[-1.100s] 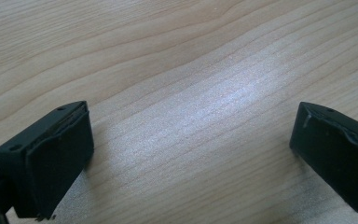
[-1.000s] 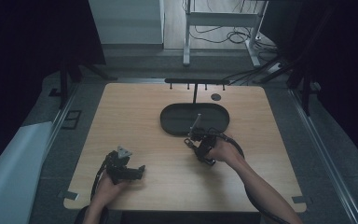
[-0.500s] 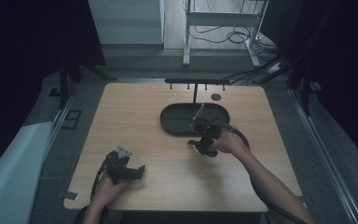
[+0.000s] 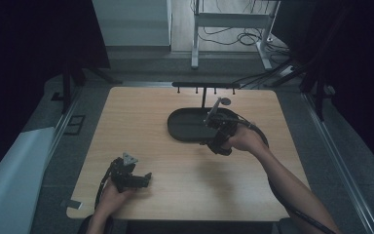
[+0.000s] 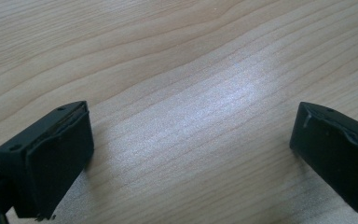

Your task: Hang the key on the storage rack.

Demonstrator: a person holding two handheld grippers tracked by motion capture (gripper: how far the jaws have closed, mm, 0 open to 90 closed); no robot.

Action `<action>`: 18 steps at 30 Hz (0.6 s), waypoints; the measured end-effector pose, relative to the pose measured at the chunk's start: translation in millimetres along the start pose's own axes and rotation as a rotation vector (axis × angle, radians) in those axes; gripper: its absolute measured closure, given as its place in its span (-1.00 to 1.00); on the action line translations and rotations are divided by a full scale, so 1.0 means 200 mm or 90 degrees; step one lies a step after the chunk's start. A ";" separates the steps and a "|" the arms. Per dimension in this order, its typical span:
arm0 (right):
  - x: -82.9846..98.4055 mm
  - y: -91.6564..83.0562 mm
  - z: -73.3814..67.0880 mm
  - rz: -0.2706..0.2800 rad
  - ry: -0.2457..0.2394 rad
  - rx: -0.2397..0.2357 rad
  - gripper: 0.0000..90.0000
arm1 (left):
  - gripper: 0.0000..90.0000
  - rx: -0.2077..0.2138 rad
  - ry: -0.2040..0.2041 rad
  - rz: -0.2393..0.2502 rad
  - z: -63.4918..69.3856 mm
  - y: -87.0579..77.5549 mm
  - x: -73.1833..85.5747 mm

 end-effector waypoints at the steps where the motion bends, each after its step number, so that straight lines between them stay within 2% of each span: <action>1: 0.01 -0.02 0.02 0.006 0.004 0.001 0.08 | -1.00 0.000 0.000 0.000 0.00 0.00 0.00; 5: 0.02 -0.06 0.04 0.007 0.015 0.003 0.08 | -1.00 0.000 0.000 0.000 0.00 0.00 0.00; 18: 0.09 -0.20 0.19 0.028 0.057 0.025 0.08 | -1.00 0.001 0.000 -0.001 0.00 0.00 0.00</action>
Point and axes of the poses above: each handheld gripper's, and its own axes: y roughly forward along the jaws, x roughly out of its underside, z roughly to its right, the point moved 4 cm from there along y, roughly forward along the jaws, and after that the axes turned 10 degrees about -y, right-handed, at the moved point
